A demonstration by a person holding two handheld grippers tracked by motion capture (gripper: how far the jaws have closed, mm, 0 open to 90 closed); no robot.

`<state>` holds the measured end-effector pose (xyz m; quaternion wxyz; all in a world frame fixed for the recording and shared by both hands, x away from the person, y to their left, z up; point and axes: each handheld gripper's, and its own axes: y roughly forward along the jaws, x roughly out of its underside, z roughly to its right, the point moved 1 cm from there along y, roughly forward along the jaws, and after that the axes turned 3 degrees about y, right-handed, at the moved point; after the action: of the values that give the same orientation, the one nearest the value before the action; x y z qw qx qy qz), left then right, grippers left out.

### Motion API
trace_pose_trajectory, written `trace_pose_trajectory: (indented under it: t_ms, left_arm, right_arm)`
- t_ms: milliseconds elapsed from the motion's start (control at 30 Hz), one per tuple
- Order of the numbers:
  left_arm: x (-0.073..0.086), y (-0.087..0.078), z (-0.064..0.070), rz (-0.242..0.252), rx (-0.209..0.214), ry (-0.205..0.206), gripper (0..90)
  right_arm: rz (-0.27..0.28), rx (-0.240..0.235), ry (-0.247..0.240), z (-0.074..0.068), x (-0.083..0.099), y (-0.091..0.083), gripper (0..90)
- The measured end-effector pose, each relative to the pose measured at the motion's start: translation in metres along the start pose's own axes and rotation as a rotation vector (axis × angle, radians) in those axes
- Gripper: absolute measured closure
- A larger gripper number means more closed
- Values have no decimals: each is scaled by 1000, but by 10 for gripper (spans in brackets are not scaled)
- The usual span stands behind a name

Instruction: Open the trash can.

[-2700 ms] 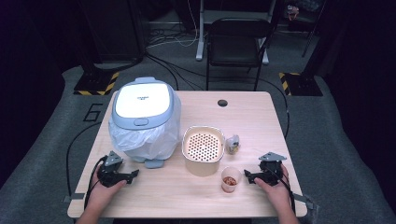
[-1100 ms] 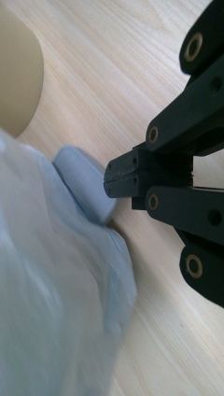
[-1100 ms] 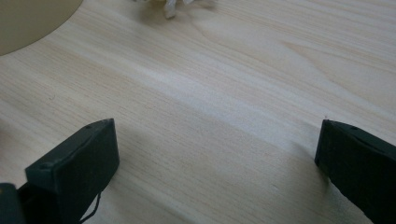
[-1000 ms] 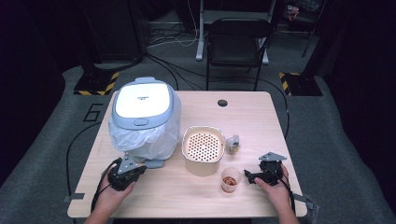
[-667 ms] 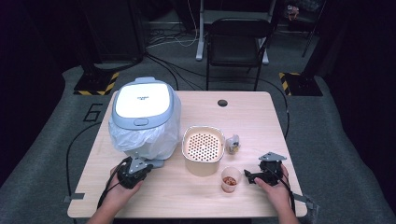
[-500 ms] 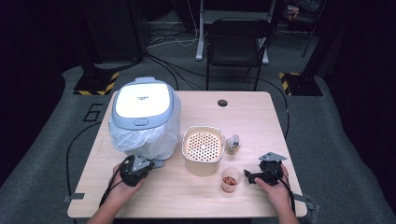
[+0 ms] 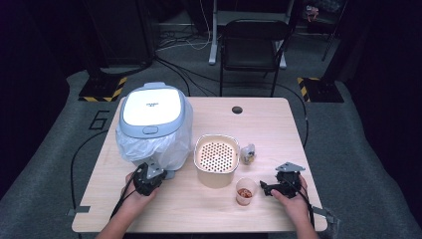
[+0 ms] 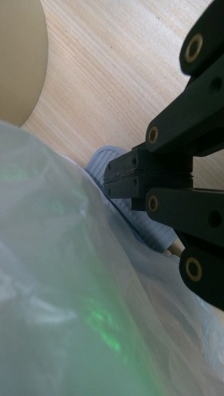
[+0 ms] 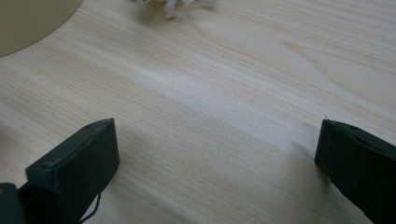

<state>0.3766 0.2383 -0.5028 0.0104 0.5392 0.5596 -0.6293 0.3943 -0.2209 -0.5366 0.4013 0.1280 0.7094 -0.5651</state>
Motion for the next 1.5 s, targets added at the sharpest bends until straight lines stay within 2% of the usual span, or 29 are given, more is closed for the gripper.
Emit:
trace_pose_trajectory:
  t_ms: [33, 67, 100, 133, 200, 267, 300, 333, 433, 500, 567, 733, 767, 833, 867, 933, 967, 1000, 1067, 1133, 1200, 1233, 1400, 1433, 1467, 1500]
  left_arm:
    - [0, 1, 2, 12, -14, 8, 900]
    - [1, 2, 4, 15, -21, 38, 900]
    - [1, 3, 6, 19, -29, 49, 900]
    - [0, 2, 5, 2, -40, 93, 900]
    - [0, 3, 8, -4, -51, 106, 900]
    - [0, 3, 6, 2, -44, 90, 900]
    - [1, 5, 7, 14, -28, 26, 900]
    - [2, 4, 4, 10, -7, 25, 900]
    - [3, 5, 3, 19, 0, 12, 900]
    - [3, 7, 6, 21, -29, 15, 900]
    - [3, 8, 9, 18, -38, 15, 900]
    - [4, 11, 7, -10, -37, 1, 900]
    - [3, 12, 6, -25, -30, 39, 900]
    - [3, 13, 6, -19, -85, 109, 900]
    - [2, 13, 7, -44, -58, 72, 900]
    - [0, 14, 6, -58, -51, 78, 900]
    - [0, 14, 8, -51, -77, 71, 900]
    - [0, 12, 7, -59, -92, 108, 900]
    - [1, 13, 11, -49, -96, 102, 900]
    - [0, 13, 10, -61, -96, 112, 900]
    - [-1, 14, 11, -57, -102, 97, 900]
    - [-1, 13, 9, -64, -90, 96, 900]
    - [0, 13, 9, -66, -80, 108, 900]
    - [-1, 13, 9, -64, -95, 102, 900]
    - [-1, 13, 9, -64, -93, 124, 900]
    - [-1, 13, 11, -60, -111, 138, 900]
  right_arm:
    - [0, 0, 0, 0, 0, 0, 0]
    - [0, 0, 0, 0, 0, 0, 0]
    - [0, 0, 0, 0, 0, 0, 0]
    - [0, 0, 0, 0, 0, 0, 0]
    - [0, 0, 0, 0, 0, 0, 0]
    - [0, 0, 0, 0, 0, 0, 0]
    - [0, 0, 0, 0, 0, 0, 0]
    - [0, 0, 0, 0, 0, 0, 0]
    - [0, 0, 0, 0, 0, 0, 0]
    - [0, 0, 0, 0, 0, 0, 0]
    - [0, 0, 0, 0, 0, 0, 0]
    - [0, 0, 0, 0, 0, 0, 0]
    - [0, 0, 0, 0, 0, 0, 0]
    - [0, 0, 0, 0, 0, 0, 0]
    - [0, 0, 0, 0, 0, 0, 0]
    - [0, 0, 0, 0, 0, 0, 0]
    - [0, 0, 0, 0, 0, 0, 0]
    - [0, 0, 0, 0, 0, 0, 0]
    - [0, 0, 0, 0, 0, 0, 0]
    - [0, 0, 0, 0, 0, 0, 0]
    - [0, 0, 0, 0, 0, 0, 0]
    - [0, 0, 0, 0, 0, 0, 0]
    - [0, 0, 0, 0, 0, 0, 0]
    - [0, 0, 0, 0, 0, 0, 0]
    - [0, 0, 0, 0, 0, 0, 0]
    - [0, 0, 0, 0, 0, 0, 0]
